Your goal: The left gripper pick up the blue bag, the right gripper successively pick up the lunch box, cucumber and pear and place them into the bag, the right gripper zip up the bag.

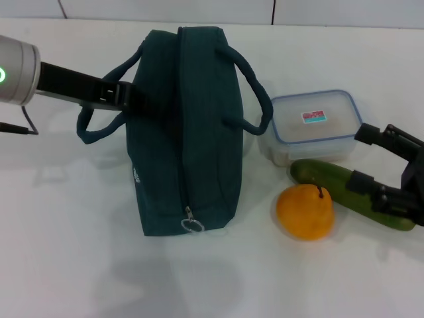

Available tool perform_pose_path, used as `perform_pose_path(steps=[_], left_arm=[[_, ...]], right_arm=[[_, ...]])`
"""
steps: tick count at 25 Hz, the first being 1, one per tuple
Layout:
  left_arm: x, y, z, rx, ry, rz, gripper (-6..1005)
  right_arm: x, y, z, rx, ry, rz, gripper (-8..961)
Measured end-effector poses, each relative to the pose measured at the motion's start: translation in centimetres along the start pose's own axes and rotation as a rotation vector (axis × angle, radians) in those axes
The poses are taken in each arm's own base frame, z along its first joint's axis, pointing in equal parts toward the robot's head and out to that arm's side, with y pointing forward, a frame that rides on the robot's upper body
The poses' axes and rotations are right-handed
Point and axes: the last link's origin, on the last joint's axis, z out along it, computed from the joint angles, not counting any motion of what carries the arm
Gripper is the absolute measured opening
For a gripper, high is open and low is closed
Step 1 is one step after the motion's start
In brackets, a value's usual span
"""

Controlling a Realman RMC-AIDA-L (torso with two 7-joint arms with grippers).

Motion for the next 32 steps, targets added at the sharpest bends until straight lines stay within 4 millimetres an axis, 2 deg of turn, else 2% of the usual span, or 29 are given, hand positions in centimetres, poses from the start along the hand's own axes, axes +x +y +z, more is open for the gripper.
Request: perform_pose_path(steps=[5, 11, 17, 20, 24, 27, 32], left_arm=[[0.2, 0.4, 0.0, -0.030, 0.012, 0.004, 53], [0.1, 0.5, 0.1, -0.037, 0.011, 0.006, 34], [0.2, 0.6, 0.1, -0.048, 0.016, 0.006, 33], [0.2, 0.7, 0.1, -0.056, 0.021, 0.008, 33], [0.3, 0.7, 0.1, -0.056, 0.024, 0.009, 33], [0.3, 0.7, 0.1, -0.056, 0.026, 0.012, 33], [0.3, 1.1, 0.5, -0.061, 0.011, 0.024, 34]], right_arm=[[0.1, -1.1, -0.5, 0.092, -0.004, 0.054, 869], [0.7, -5.6, -3.1, 0.475, -0.069, 0.321, 869], [2.1, -7.8, -4.4, 0.668, -0.061, 0.496, 869], [2.3, -8.7, -3.9, 0.698, -0.054, 0.536, 869], [2.2, -9.5, -2.0, 0.673, -0.040, 0.577, 869], [2.8, -9.4, -0.7, 0.650, -0.011, 0.605, 869], [4.1, -9.0, 0.2, 0.651, 0.033, 0.649, 869]])
